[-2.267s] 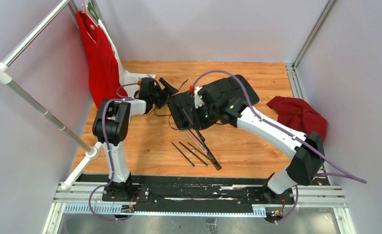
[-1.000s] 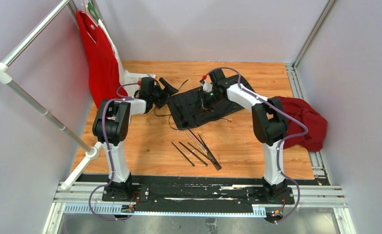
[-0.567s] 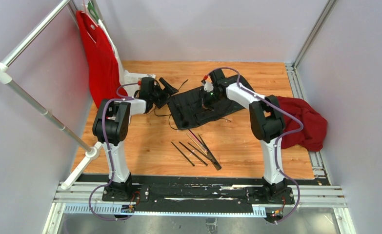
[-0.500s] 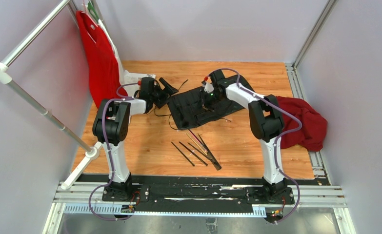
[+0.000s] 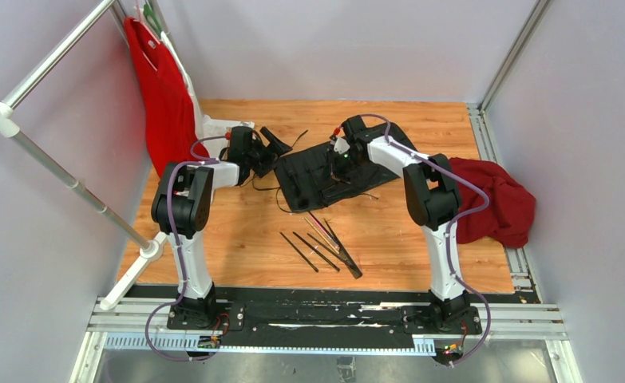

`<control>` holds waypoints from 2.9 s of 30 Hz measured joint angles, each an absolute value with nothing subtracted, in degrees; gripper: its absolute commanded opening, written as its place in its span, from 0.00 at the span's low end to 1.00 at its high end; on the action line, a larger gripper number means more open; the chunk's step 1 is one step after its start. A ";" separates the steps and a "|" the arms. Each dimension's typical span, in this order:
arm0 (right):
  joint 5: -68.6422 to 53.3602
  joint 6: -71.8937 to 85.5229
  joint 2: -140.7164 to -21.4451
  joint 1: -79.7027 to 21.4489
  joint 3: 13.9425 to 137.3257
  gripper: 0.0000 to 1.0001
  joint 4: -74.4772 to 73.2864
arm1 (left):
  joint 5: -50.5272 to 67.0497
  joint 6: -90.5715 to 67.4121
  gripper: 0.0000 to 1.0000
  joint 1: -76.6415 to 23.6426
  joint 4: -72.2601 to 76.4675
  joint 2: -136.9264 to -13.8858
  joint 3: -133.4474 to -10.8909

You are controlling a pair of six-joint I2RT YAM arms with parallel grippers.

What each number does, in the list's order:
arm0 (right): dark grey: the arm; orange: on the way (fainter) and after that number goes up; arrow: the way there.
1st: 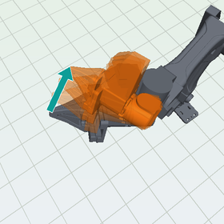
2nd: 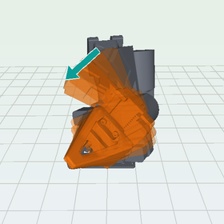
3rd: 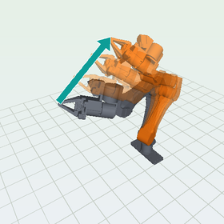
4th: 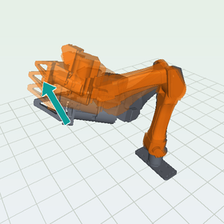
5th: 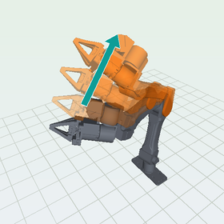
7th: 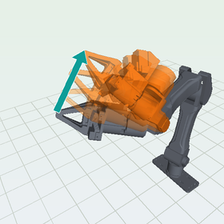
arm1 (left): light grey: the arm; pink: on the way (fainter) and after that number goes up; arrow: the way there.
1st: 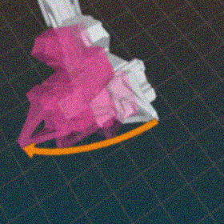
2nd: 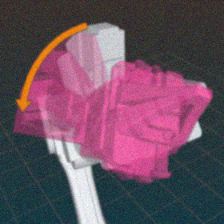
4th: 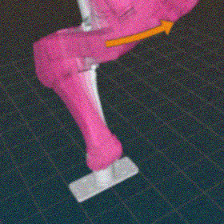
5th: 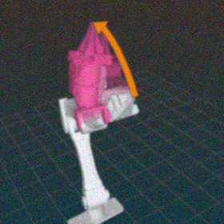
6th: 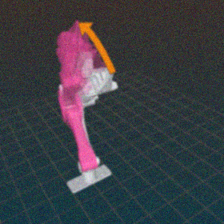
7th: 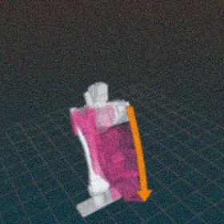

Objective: Organize the makeup
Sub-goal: Place the makeup brush in the cosmetics bag.

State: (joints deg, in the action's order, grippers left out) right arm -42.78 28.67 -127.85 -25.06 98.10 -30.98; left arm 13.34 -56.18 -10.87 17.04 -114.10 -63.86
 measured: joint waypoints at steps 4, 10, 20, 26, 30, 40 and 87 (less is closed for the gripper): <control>-42.78 28.67 -128.31 -25.06 98.10 0.01 -31.31 | 13.34 -56.18 0.98 -10.87 17.04 -114.10 -63.86; -42.78 28.64 -128.35 -25.04 98.10 0.01 -31.42 | 13.34 -56.18 0.98 -10.87 17.04 -114.10 -63.86; -42.81 28.64 -128.88 -25.06 98.10 0.01 -31.40 | 13.34 -56.18 0.98 -10.87 17.04 -114.10 -63.86; -42.81 28.62 -129.05 -25.06 98.10 0.01 -31.40 | 13.34 -56.18 0.98 -10.87 17.04 -114.10 -63.86; -42.81 28.62 -129.34 -25.06 98.10 0.01 -31.42 | 13.34 -56.18 0.98 -10.87 17.04 -114.10 -63.86; -42.87 28.60 -130.58 -25.06 98.10 0.01 -31.38 | 13.34 -56.18 0.98 -10.87 17.04 -114.10 -63.86; -43.92 28.53 -130.47 -25.52 98.65 0.01 -31.55 | 13.34 -56.18 0.98 -10.87 17.04 -114.10 -63.86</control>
